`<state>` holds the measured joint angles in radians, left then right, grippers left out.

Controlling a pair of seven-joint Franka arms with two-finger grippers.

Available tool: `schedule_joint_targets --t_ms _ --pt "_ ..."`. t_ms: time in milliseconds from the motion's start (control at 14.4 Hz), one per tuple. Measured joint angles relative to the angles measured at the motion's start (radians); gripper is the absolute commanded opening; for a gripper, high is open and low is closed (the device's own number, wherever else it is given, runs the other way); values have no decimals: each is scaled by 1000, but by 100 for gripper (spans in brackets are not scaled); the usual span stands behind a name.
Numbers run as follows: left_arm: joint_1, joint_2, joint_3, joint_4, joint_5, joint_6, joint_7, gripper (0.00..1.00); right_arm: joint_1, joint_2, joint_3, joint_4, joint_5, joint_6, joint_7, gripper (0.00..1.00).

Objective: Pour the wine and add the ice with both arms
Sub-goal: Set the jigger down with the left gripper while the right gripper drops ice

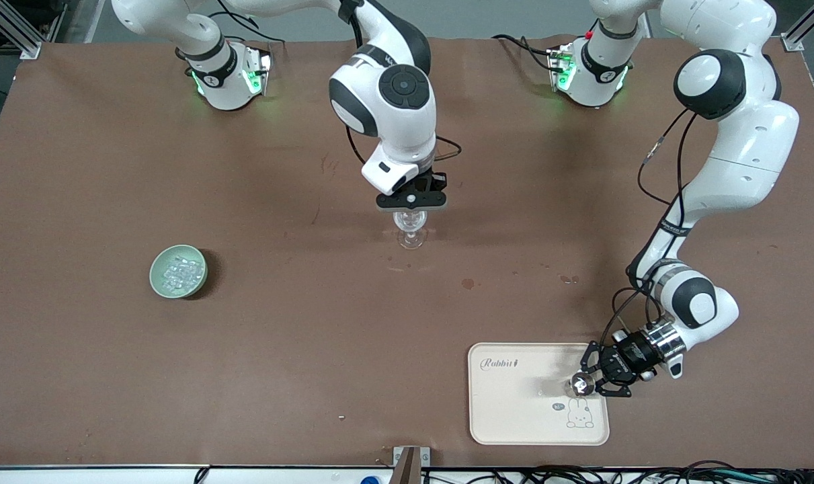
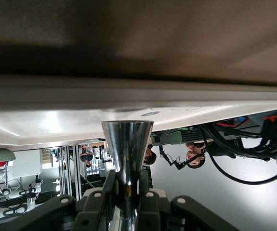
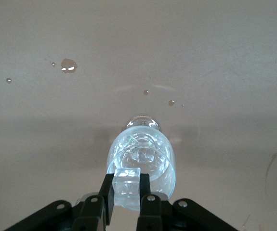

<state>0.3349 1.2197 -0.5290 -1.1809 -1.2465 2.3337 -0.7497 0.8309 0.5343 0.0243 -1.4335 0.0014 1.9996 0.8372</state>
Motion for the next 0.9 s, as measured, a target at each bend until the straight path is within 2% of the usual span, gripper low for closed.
schedule_joint_targets --t_ms 139,209,278,348,417,487,626,695,765,834,904 --pt "-1 7 0 0 -4 -13 0 7 1 1 0 0 0 -1 -1 17" --pt "0 10 0 0 -4 -16 0 11 1 1 0 0 0 -4 -1 21" --pt "-1 11 1 0 -4 -17 1 17 1 1 0 0 0 -10 -1 31" --pt "-1 11 1 0 -4 -18 2 24 1 1 0 -1 0 -13 -2 50" --pt "-1 11 1 0 -4 -18 2 28 1 1 0 -1 0 -15 -5 76" --pt "0 11 2 1 -4 -18 3 33 1 1 0 -1 0 -20 -9 90" --pt "0 11 9 5 -4 -18 4 41 1 1 0 -1 -1 -29 -12 99" --pt "2 10 15 8 -4 -19 4 52 1 1 0 -1 -1 -30 -14 99" --pt "3 9 22 10 -4 -20 4 79 1 1 0 -1 -1 -31 -16 100" --pt "4 6 28 12 5 -21 7 93 1 1 0 -1 -1 -31 -17 100" --pt "7 3 31 15 27 -21 8 93 1 1 0 -1 -1 -31 -17 100"
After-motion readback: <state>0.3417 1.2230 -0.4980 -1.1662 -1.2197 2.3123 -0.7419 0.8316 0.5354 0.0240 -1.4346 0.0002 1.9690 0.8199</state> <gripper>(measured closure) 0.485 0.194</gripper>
